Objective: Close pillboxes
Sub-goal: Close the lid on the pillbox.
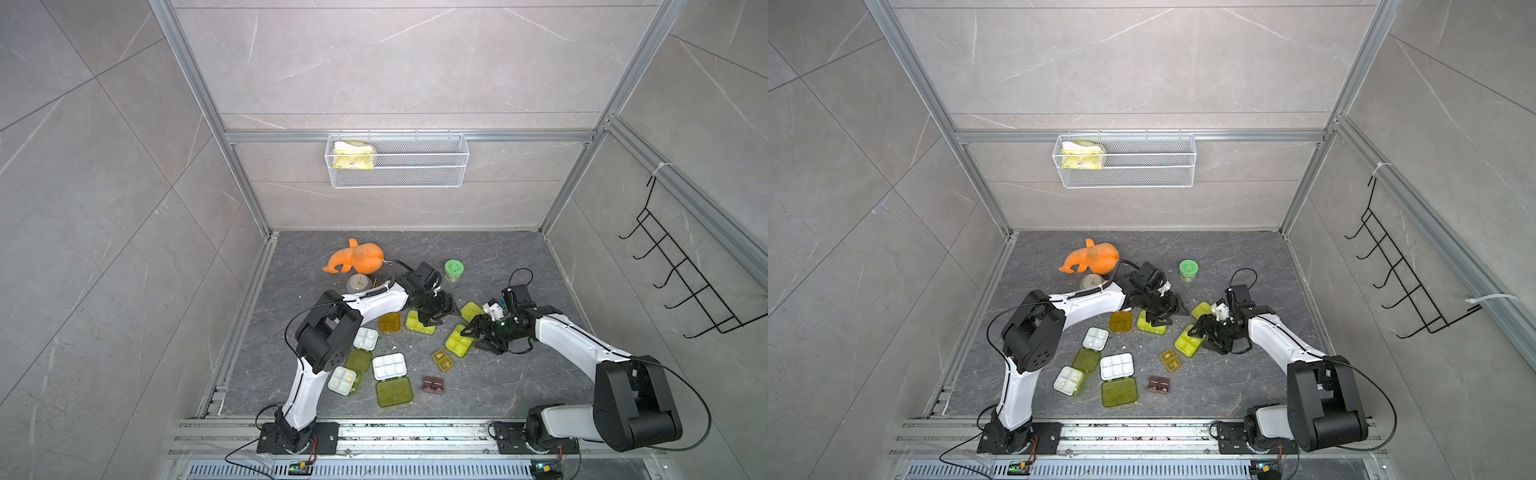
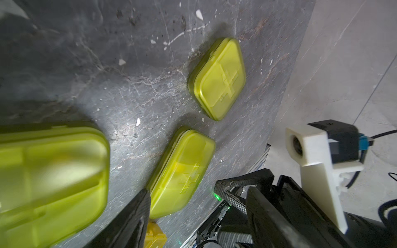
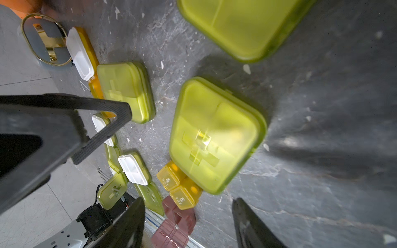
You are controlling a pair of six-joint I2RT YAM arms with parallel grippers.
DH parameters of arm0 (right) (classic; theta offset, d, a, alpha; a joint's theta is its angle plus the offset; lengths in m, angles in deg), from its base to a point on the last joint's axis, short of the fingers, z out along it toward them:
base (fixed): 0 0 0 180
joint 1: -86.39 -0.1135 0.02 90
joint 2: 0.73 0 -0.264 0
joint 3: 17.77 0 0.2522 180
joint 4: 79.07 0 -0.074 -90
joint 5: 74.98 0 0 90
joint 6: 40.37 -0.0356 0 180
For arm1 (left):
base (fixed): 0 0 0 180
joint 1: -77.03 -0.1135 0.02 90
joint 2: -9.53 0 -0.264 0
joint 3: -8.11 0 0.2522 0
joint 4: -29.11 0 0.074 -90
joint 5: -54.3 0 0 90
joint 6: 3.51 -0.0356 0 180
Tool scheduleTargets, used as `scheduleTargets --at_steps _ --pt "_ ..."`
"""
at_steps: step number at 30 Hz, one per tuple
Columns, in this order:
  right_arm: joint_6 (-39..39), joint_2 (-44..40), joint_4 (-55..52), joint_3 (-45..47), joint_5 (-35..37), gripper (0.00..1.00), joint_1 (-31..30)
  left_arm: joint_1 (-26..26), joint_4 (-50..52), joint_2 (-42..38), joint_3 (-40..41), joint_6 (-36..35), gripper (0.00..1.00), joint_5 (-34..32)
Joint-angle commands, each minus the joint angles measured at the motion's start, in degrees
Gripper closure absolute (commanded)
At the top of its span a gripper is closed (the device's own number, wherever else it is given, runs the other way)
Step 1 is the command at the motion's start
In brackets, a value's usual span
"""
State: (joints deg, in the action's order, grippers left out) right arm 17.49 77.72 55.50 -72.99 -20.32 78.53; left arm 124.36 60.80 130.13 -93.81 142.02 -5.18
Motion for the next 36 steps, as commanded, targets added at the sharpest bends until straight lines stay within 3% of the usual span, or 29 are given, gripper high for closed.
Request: scheduleTargets --at_steps 1,22,36 --pt "0.85 1.3 0.44 2.15 0.34 0.34 0.86 0.9 -0.79 1.85 -1.84 0.2 0.3 1.62" --pt "-2.27 10.65 12.83 6.01 -3.24 0.43 3.27 1.1 -3.42 4.98 0.1 0.42 0.42 3.76" --pt "-4.85 12.3 21.08 8.58 -6.94 0.44 3.49 1.71 -10.11 4.92 4.5 4.0 0.6 5.2"
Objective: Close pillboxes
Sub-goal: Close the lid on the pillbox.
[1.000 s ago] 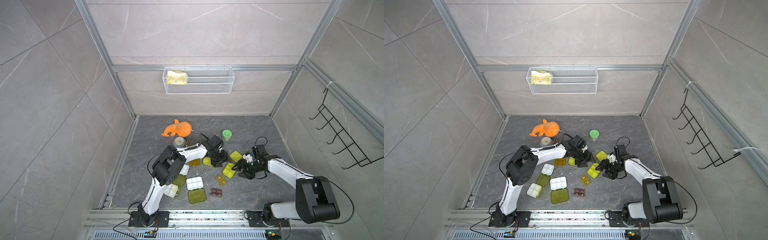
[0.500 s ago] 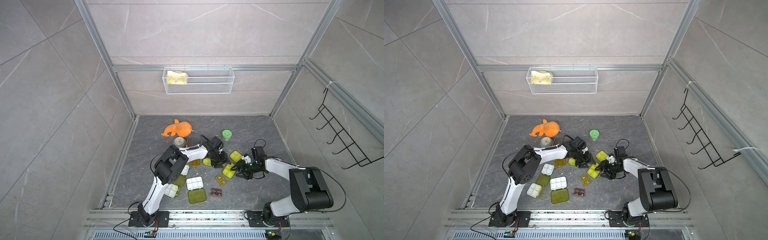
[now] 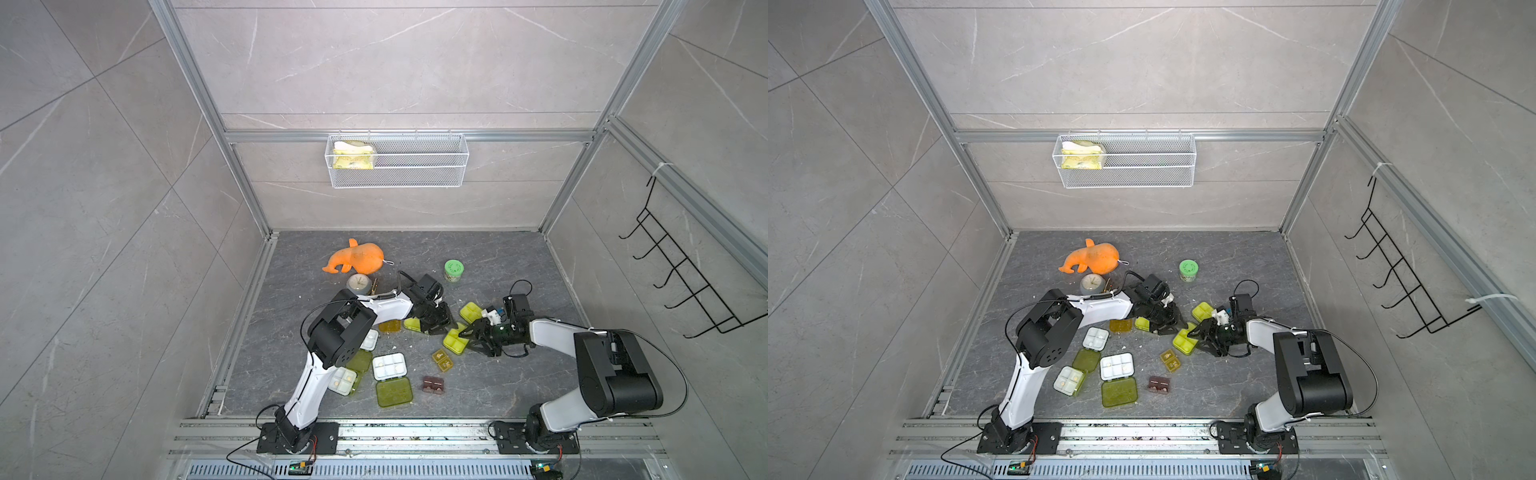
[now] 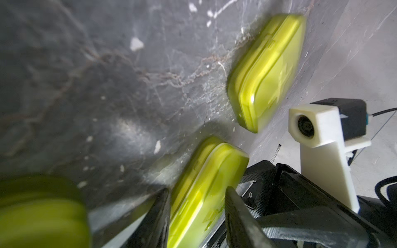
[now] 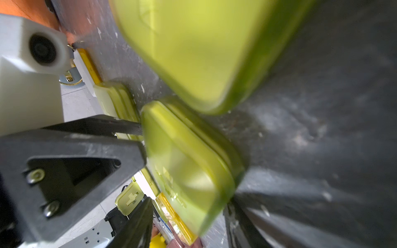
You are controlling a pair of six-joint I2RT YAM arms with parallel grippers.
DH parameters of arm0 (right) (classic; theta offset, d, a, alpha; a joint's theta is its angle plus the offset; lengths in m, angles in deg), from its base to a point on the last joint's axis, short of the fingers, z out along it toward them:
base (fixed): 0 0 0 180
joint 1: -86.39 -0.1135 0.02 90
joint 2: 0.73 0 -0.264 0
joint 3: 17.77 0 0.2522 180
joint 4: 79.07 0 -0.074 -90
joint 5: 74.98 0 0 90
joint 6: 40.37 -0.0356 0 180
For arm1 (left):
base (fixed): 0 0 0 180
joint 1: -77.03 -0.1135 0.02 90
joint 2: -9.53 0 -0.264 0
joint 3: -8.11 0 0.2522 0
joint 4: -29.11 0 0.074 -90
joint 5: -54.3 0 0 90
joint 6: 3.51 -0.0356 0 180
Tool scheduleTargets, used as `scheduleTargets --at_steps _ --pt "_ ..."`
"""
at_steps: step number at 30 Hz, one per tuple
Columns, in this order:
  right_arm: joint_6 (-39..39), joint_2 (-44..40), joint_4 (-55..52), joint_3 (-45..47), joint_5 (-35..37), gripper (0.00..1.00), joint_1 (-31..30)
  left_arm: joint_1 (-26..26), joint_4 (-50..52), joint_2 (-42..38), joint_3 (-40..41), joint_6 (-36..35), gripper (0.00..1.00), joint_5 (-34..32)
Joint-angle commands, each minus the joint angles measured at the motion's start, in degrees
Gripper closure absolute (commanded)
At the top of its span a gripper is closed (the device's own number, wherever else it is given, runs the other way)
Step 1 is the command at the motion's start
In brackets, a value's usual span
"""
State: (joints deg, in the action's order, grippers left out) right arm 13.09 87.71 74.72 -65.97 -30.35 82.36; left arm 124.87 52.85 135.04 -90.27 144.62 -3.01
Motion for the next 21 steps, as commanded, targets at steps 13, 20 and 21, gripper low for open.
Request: scheduleTargets --at_steps 13,20,21 --pt "-1.48 2.09 4.1 2.4 2.37 0.44 -0.16 1.19 -2.86 -0.26 0.79 2.16 0.6 3.57" --pt "-6.41 -0.66 14.8 5.29 -1.43 0.43 -0.03 1.56 -3.9 0.28 1.17 2.82 0.61 4.05" --pt "-6.61 -1.27 15.47 5.38 -1.49 0.43 -0.1 1.56 -4.21 0.17 1.41 3.1 0.61 4.12"
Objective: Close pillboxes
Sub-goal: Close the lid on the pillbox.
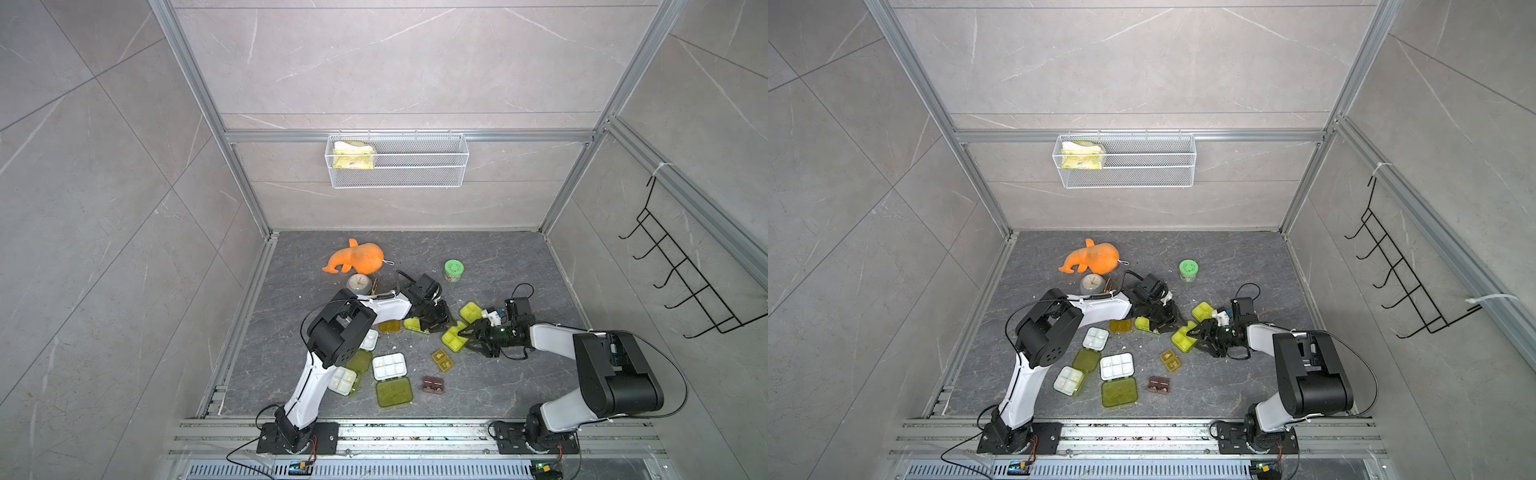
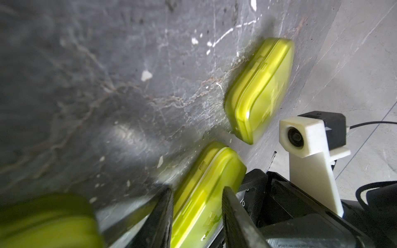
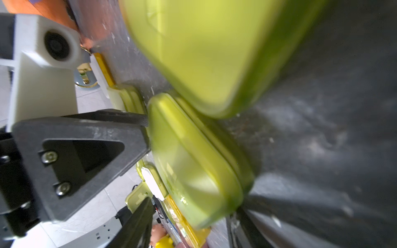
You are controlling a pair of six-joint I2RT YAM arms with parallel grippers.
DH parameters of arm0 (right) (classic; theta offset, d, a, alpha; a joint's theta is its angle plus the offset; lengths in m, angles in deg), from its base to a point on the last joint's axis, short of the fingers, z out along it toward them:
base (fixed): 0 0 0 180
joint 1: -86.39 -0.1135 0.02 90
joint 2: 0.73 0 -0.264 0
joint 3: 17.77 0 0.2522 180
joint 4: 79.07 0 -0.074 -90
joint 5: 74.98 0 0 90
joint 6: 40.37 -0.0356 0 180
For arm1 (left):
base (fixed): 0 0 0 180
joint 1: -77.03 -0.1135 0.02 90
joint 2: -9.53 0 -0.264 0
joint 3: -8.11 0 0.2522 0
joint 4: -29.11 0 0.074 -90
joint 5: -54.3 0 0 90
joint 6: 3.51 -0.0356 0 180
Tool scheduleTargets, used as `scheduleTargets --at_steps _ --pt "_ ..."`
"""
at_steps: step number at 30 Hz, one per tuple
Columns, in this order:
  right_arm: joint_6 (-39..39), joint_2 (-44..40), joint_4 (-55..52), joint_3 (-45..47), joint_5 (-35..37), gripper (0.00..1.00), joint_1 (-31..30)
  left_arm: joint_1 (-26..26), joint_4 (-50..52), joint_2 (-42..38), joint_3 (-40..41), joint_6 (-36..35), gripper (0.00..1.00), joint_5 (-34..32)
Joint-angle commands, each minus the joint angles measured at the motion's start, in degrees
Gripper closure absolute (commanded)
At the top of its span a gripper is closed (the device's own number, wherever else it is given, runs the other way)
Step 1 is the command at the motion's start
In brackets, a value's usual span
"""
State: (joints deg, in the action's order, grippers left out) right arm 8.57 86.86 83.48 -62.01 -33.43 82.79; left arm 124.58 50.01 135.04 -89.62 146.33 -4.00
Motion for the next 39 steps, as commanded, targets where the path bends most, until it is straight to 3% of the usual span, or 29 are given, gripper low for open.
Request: scheduleTargets --at_steps 1,16,26,33,39 --pt "-2.1 -0.85 6.95 1.44 1.52 0.43 -0.46 1.85 -1.55 0.18 0.89 1.5 0.61 5.19" --pt "4.52 -1.51 -10.02 -3.0 8.96 0.42 -0.01 1.84 -1.09 0.56 -0.4 1.31 0.59 5.54" --pt "8.24 -5.75 -21.43 -5.6 12.91 0.38 0.19 1.58 5.73 -2.81 -0.25 -2.68 0.33 2.4" --pt "9.7 -6.22 -25.16 -7.35 14.03 0.38 0.17 1.66 5.76 -4.29 1.64 -3.56 0.34 2.42" --pt "10.87 -5.2 -25.55 -7.4 13.95 0.38 0.17 1.76 7.91 -4.7 1.85 -6.3 0.44 2.91"
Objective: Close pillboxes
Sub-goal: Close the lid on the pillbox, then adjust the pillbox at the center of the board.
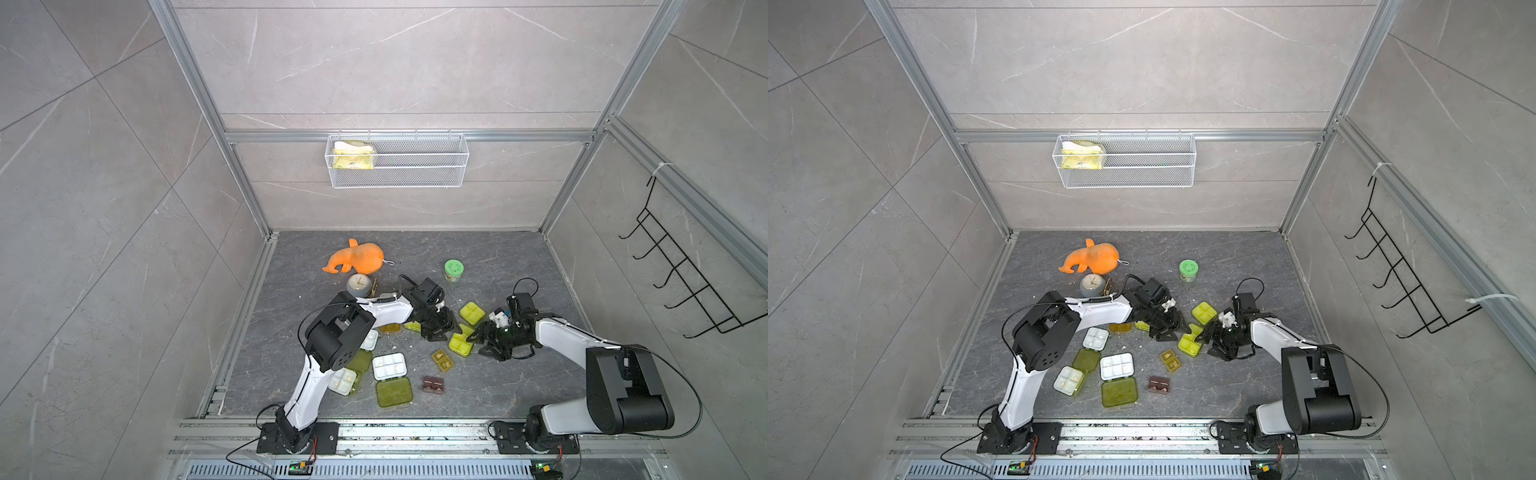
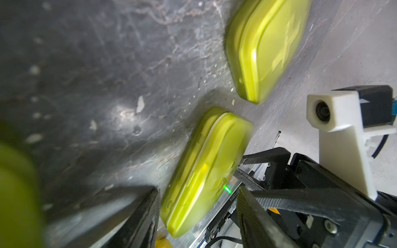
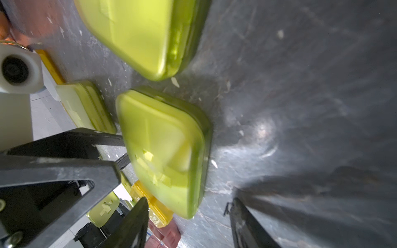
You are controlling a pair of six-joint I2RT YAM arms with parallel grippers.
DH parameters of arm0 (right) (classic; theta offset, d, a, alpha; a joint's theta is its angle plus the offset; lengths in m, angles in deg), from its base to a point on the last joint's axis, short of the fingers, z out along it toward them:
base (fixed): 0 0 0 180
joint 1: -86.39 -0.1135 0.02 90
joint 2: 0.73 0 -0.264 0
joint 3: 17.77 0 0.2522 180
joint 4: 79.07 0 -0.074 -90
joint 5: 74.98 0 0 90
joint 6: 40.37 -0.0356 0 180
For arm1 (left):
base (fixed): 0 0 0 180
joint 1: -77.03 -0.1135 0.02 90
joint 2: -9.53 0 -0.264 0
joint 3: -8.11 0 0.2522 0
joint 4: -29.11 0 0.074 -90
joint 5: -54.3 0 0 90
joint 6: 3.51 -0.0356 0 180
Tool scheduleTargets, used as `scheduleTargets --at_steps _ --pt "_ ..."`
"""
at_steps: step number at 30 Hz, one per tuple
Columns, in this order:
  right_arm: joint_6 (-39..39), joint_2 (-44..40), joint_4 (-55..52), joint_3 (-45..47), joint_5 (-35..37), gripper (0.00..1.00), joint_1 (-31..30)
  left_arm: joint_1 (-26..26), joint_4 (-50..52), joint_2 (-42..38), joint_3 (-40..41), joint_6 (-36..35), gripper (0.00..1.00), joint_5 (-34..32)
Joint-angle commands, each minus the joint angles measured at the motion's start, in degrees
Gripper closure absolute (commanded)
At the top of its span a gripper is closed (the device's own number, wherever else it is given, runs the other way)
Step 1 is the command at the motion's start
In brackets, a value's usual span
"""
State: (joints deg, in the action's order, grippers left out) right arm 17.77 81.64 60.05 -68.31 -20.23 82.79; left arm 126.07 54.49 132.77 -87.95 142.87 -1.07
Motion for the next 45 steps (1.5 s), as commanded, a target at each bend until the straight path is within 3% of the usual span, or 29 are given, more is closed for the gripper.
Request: scheduleTargets --at_steps 1,15,45 --pt "1.66 0.28 -1.88 -0.9 0.7 0.39 0.17 0.25 3.82 -2.46 0.05 -3.43 0.45 0.12" --pt "0.96 2.76 1.05 0.17 0.09 0.46 0.17 0.68 5.9 0.64 -2.99 -5.31 0.63 1.41" --pt "0.17 4.38 1.94 1.0 0.49 0.63 0.25 2.09 4.55 5.51 -7.25 -3.76 0.73 2.63"
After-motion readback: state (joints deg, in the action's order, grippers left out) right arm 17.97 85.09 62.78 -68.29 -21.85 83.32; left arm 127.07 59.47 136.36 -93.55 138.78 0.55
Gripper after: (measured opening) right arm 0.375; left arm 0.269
